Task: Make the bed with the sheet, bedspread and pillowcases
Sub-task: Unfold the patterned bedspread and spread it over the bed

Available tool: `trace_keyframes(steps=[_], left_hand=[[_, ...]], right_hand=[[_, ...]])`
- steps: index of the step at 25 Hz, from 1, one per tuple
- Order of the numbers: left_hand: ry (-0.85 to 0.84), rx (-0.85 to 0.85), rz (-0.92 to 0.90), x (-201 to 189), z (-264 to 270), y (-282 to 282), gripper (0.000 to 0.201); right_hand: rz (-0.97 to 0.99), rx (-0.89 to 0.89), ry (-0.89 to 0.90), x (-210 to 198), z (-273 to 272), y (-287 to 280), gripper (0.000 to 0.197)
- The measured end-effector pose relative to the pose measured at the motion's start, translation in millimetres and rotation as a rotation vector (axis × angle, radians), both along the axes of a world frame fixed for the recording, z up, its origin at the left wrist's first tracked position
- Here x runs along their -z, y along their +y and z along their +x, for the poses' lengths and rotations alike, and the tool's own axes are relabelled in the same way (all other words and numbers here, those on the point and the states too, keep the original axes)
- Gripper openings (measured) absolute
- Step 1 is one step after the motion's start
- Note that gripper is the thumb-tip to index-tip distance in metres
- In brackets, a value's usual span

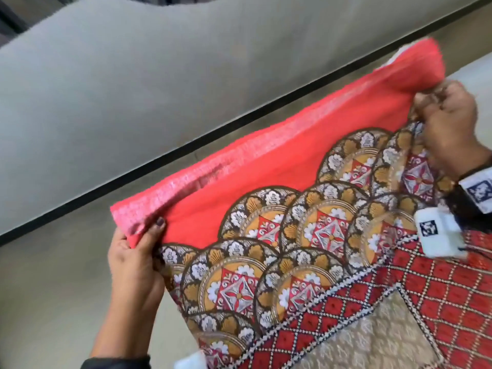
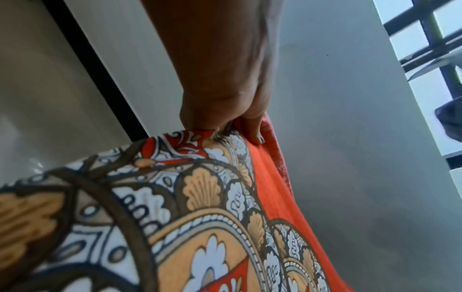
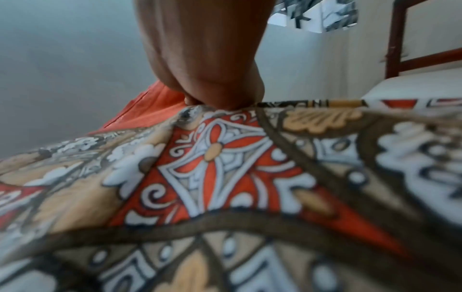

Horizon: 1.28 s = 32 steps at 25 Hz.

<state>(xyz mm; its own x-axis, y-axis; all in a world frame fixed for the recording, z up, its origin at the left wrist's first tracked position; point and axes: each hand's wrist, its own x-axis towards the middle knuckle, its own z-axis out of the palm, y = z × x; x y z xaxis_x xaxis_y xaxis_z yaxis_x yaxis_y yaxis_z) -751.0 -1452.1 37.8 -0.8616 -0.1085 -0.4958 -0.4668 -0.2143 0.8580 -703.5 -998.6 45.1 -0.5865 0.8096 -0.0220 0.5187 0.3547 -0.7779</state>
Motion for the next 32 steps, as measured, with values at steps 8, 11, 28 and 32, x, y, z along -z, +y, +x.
trace_keyframes(steps=[8, 11, 28, 32], left_hand=[[-0.249, 0.031, -0.558, 83, -54, -20, 0.044], [0.015, 0.24, -0.81, 62, -24, 1, 0.055], [0.436, 1.138, -1.322, 44, 70, 97, 0.076], [0.784, 1.511, -1.348, 56, 123, 114, 0.072]], right_hand=[[0.084, -0.153, -0.578, 53, -63, -17, 0.055], [0.269, -0.274, -0.717, 56, -39, -45, 0.072], [0.278, -0.162, -0.694, 72, 151, -51, 0.071], [0.282, -0.356, -0.686, 75, 158, -123, 0.074]])
